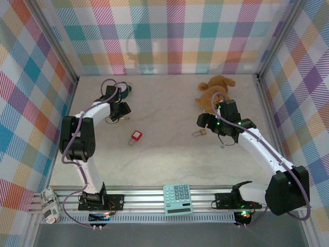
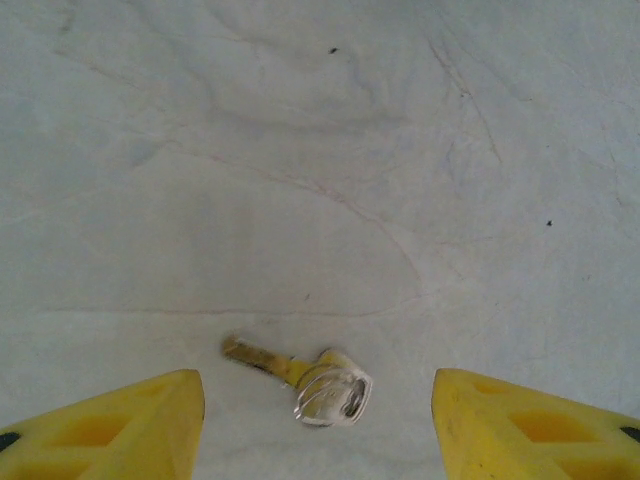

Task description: Unlock with the key

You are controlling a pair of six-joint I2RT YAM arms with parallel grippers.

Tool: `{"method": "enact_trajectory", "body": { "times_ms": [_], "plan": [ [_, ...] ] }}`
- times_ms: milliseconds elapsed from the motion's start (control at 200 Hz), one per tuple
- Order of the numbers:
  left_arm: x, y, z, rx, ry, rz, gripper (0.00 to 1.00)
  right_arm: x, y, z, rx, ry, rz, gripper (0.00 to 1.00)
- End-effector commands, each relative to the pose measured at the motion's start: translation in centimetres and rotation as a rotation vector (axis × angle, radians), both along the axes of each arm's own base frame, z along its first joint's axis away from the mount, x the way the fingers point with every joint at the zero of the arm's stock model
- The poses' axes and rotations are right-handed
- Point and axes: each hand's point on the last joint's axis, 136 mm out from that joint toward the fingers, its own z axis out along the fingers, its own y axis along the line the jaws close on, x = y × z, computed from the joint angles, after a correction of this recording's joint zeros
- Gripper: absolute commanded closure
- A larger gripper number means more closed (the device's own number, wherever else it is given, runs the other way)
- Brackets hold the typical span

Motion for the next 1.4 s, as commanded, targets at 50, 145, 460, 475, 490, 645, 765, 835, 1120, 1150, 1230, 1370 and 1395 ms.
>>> {"method": "enact_trajectory", "body": {
  "times_ms": [50,145,460,475,490,645,765,835,1120,1150,1230,1370,1395],
  "plan": [
    [0.7,-2.1,-1.0,-0.051,0.056,-0.065,0.44,0.1,0.9,0.3,-0.007,0.008,0.036,0.17],
    [0.8,-2.4,-1.9,-0.048,0.08,-0.071,0.49,0.1,1.1,0.3,-0.01,0.009,0.042,0.17],
    [-0.5,-4.4,-3.2,-0.039,0.118,-0.12,0.6,-0.1,1.0,0.7,-0.025,0.007,0.042,0.18],
    [-0.6,-4.5,-3.2,-0.039,0.118,-0.122,0.61,-0.1,0.9,0.7,-0.026,0.007,0.042,0.18],
    [-0.8,-4.5,-3.2,-0.038,0.12,-0.125,0.61,-0.2,0.9,0.8,-0.026,0.007,0.041,0.18],
    [-2.5,-6.1,-3.5,-0.062,0.117,-0.152,0.63,-0.4,0.8,1.0,-0.026,-0.003,0.035,0.18],
    [-3.3,-8.4,-4.2,-0.093,0.13,-0.189,0.66,-0.5,0.7,1.2,-0.024,-0.003,0.034,0.18],
    [-3.7,-10.2,-4.2,-0.101,0.129,-0.22,0.67,-0.6,0.6,1.5,-0.025,-0.011,0.034,0.18],
    [-5.3,-20.9,-4.3,-0.221,0.114,-0.363,0.67,-1.4,-0.3,2.2,-0.061,-0.032,0.024,0.18],
    [-5.9,-21.9,-4.4,-0.229,0.123,-0.377,0.67,-1.5,-0.5,2.3,-0.066,-0.034,0.021,0.18],
    [-6.6,-24.6,-4.2,-0.263,0.094,-0.409,0.68,-1.8,-0.8,2.4,-0.078,-0.04,0.021,0.18],
    [-8.8,-26.9,-4.1,-0.288,0.095,-0.45,0.68,-2.1,-1.0,2.6,-0.085,-0.044,0.021,0.18],
    [-9.1,-27.0,-3.9,-0.302,0.09,-0.446,0.68,-2.2,-1.0,2.6,-0.082,-0.045,0.023,0.18]
  ]
}}
